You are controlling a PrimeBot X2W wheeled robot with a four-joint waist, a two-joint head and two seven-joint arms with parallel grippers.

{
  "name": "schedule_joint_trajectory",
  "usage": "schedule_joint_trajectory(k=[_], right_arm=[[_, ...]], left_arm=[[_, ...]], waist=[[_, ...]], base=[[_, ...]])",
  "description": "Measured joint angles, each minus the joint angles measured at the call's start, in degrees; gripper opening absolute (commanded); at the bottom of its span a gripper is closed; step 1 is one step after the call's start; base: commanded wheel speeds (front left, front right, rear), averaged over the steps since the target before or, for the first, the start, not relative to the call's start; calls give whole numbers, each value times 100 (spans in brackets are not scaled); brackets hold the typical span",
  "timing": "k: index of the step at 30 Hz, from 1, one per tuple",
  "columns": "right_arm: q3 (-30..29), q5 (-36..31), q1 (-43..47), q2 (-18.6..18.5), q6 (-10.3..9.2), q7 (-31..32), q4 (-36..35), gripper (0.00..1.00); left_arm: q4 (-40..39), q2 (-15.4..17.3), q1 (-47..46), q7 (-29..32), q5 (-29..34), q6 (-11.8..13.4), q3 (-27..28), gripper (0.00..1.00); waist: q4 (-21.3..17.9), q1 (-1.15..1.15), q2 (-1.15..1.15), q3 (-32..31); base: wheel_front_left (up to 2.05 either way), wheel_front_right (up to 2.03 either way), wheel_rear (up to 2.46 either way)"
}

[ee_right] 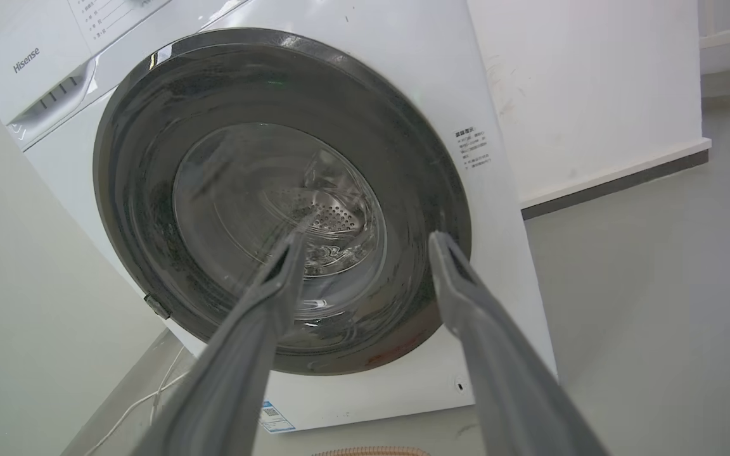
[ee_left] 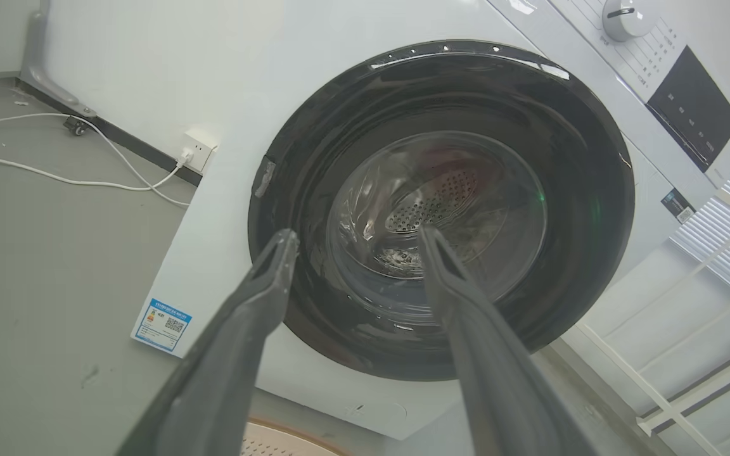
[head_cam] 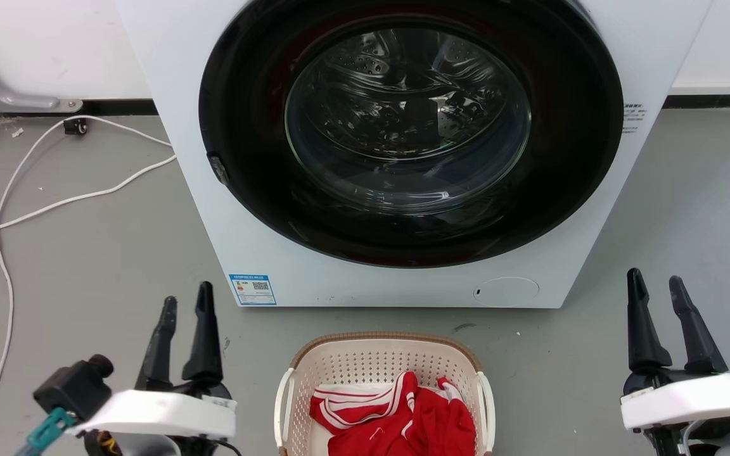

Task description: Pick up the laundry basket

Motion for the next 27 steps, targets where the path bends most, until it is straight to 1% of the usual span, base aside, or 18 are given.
schedule_joint_trajectory(k=[4, 7, 10, 20, 27], right_arm=[[14, -359, 35, 0, 0, -64, -23, 100], [54, -576, 94, 0, 0, -105, 58, 100], [111, -766, 137, 0, 0, -98, 151, 100], [285, -1410, 150, -1, 0, -48, 200, 100], [332, -1798, 185, -1, 0, -90, 175, 100]], left_arm=[[10, 2, 69, -62, 379, -126, -145, 100], [-22, 34, 69, -102, 810, -164, -263, 100], [-64, 91, 69, -151, 1157, -145, -414, 100], [90, 263, 140, -300, 1795, 29, -779, 100], [301, 314, 191, -392, 1983, 2, -932, 100]], waist=[[-10, 0, 0, -6], [-13, 0, 0, -7], [-14, 0, 0, -9], [-28, 0, 0, -46], [-57, 0, 0, -58]], base=[[0, 0, 0], [0, 0, 0], [0, 0, 0], [0, 0, 0], [0, 0, 0]])
